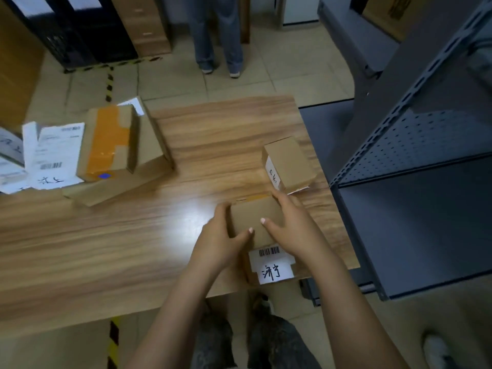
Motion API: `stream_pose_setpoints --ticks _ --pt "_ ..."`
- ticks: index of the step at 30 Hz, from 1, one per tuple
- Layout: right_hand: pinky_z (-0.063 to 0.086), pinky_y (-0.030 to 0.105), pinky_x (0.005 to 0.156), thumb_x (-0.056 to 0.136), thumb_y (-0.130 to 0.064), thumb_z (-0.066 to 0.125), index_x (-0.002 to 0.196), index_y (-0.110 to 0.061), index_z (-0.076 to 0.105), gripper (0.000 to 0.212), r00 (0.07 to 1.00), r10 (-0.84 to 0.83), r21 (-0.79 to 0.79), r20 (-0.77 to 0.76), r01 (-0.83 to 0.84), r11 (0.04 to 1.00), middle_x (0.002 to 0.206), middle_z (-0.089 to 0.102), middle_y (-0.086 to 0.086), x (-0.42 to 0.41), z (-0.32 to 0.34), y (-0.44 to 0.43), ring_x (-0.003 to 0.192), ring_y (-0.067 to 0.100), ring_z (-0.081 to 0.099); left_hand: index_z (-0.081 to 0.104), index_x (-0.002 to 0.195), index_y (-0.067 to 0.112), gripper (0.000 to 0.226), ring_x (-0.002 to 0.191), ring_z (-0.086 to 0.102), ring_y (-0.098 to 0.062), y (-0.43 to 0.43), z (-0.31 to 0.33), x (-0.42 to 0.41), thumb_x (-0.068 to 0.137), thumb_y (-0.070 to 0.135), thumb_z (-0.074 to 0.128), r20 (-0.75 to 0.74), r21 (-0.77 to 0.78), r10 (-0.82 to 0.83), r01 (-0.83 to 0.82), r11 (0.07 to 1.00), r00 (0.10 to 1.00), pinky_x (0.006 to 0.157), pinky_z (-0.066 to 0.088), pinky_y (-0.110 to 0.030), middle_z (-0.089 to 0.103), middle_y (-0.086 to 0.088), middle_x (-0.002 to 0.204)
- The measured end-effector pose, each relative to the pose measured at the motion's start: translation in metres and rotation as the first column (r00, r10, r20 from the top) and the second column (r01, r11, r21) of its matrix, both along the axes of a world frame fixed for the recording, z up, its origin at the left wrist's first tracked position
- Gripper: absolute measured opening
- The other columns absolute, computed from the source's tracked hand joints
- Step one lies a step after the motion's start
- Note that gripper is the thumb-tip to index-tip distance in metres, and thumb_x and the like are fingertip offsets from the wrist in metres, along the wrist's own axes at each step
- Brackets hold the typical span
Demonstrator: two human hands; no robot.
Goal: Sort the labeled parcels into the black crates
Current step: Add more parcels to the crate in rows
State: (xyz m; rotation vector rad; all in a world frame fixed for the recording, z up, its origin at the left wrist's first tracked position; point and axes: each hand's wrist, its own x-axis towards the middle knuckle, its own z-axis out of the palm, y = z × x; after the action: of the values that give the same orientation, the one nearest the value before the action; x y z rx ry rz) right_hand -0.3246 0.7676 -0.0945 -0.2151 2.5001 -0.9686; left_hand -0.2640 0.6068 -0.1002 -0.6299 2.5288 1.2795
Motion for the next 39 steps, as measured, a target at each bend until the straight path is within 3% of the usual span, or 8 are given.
stream_pose_setpoints --ticks 6,10,14,22,26,30,35,39 --pt "0.037 0.02 0.093 0.094 -0.037 0.058 0.143 -0.03 0.039 0.053 0.979 -0.051 -0.185 -0.197 0.013 0.983 0.137 0.034 -0.004 -0.011 0.041 -0.019 0.115 0.003 0.042 0.05 0.111 0.045 0.037 0.105 0.059 -0.008 -0.019 0.028 -0.009 0.08 0.042 0.07 -0.355 0.16 0.221 -0.174 0.972 0.908 0.084 0.055 -0.042 0.058 0.016 0.111" --pt "0.046 0.037 0.102 0.096 -0.037 0.056 0.126 -0.023 0.053 0.034 0.935 -0.193 -0.352 -0.299 0.08 0.932 0.129 0.04 -0.005 -0.008 0.068 -0.04 0.113 0.006 0.047 0.054 0.102 0.034 0.019 0.104 0.053 0.01 -0.031 0.057 -0.01 0.088 0.032 0.067 -0.547 0.153 0.257 -0.206 0.966 0.797 0.084 0.052 -0.026 0.051 0.012 0.112" --pt "0.048 0.038 0.098 0.095 -0.032 0.058 0.117 -0.024 0.055 0.024 0.902 -0.214 -0.428 -0.375 0.037 0.903 0.125 0.045 -0.007 -0.004 0.091 -0.059 0.108 0.004 0.05 0.054 0.106 0.03 0.022 0.098 0.055 0.001 -0.047 0.085 -0.006 0.089 0.028 0.067 -0.662 0.067 0.226 -0.244 0.968 0.715 0.081 0.049 -0.023 0.047 0.01 0.109" --pt "0.036 0.037 0.113 0.088 -0.011 0.065 0.145 -0.037 0.032 0.071 0.86 -0.173 -0.46 -0.481 -0.079 0.885 0.149 0.034 -0.006 0.006 0.121 -0.09 0.135 0.006 0.035 0.034 0.141 0.043 0.081 0.119 0.047 0.001 -0.082 0.113 0.004 0.08 0.011 0.076 -0.75 0.059 0.182 -0.209 0.976 0.636 0.104 0.046 -0.039 0.034 0.022 0.122" --pt "0.04 0.033 0.11 0.086 -0.014 0.071 0.144 -0.059 0.001 0.102 0.861 -0.151 -0.464 -0.485 -0.108 0.879 0.153 0.026 -0.011 0.005 0.129 -0.097 0.139 0.007 0.033 0.014 0.148 0.047 0.102 0.105 0.044 0.008 -0.092 0.122 0.004 0.077 0.012 0.079 -0.752 -0.021 0.141 -0.236 0.971 0.644 0.096 0.046 -0.023 0.028 0.009 0.121" --pt "0.038 -0.001 0.079 0.084 -0.015 0.073 0.152 -0.044 0.01 0.097 0.84 -0.128 -0.38 -0.528 -0.099 0.92 0.142 0.029 -0.011 0.001 0.131 -0.103 0.122 -0.002 0.038 0.024 0.147 0.041 0.095 0.124 0.037 -0.008 -0.099 0.124 0.003 0.075 0.018 0.081 -0.783 -0.078 0.094 -0.247 0.966 0.615 0.096 0.034 -0.004 0.02 0.012 0.133" --pt "0.046 0.017 0.091 0.081 -0.014 0.075 0.139 -0.041 0.035 0.076 0.801 -0.173 -0.396 -0.573 -0.087 0.914 0.143 0.03 -0.011 -0.001 0.131 -0.112 0.122 0.001 0.038 0.037 0.141 0.03 0.077 0.126 0.04 -0.003 -0.109 0.127 -0.002 0.078 0.018 0.079 -0.794 -0.014 0.104 -0.189 0.982 0.599 0.103 0.044 -0.027 0.036 0.009 0.134" --pt "0.05 0.029 0.095 0.081 -0.017 0.075 0.129 -0.037 0.042 0.061 0.789 -0.222 -0.453 -0.573 -0.079 0.888 0.138 0.038 -0.012 -0.003 0.13 -0.116 0.126 0.005 0.041 0.041 0.132 0.034 0.066 0.124 0.045 -0.008 -0.111 0.129 -0.005 0.08 0.018 0.077 -0.784 0.001 0.112 -0.179 0.984 0.61 0.098 0.042 -0.018 0.039 0.01 0.13"
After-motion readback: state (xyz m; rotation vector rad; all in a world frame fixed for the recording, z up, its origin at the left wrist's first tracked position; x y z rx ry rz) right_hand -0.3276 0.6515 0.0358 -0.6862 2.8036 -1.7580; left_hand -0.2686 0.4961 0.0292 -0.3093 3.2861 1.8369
